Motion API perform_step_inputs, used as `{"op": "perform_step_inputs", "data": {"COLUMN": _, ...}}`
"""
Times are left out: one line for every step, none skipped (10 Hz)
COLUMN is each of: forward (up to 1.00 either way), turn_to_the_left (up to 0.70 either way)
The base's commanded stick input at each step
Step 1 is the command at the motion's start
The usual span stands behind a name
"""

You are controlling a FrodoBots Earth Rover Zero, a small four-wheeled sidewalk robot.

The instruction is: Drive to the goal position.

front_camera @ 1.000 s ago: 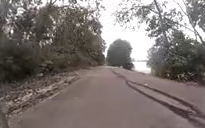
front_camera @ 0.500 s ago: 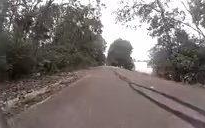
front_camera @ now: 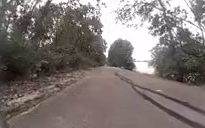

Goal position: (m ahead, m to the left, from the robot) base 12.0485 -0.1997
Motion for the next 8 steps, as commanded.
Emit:
{"op": "perform_step_inputs", "data": {"forward": 0.70, "turn_to_the_left": 0.00}}
{"op": "perform_step_inputs", "data": {"forward": 0.70, "turn_to_the_left": 0.00}}
{"op": "perform_step_inputs", "data": {"forward": 0.70, "turn_to_the_left": 0.00}}
{"op": "perform_step_inputs", "data": {"forward": 0.70, "turn_to_the_left": 0.00}}
{"op": "perform_step_inputs", "data": {"forward": 0.70, "turn_to_the_left": 0.00}}
{"op": "perform_step_inputs", "data": {"forward": 0.70, "turn_to_the_left": 0.00}}
{"op": "perform_step_inputs", "data": {"forward": 0.70, "turn_to_the_left": 0.00}}
{"op": "perform_step_inputs", "data": {"forward": 0.70, "turn_to_the_left": 0.00}}
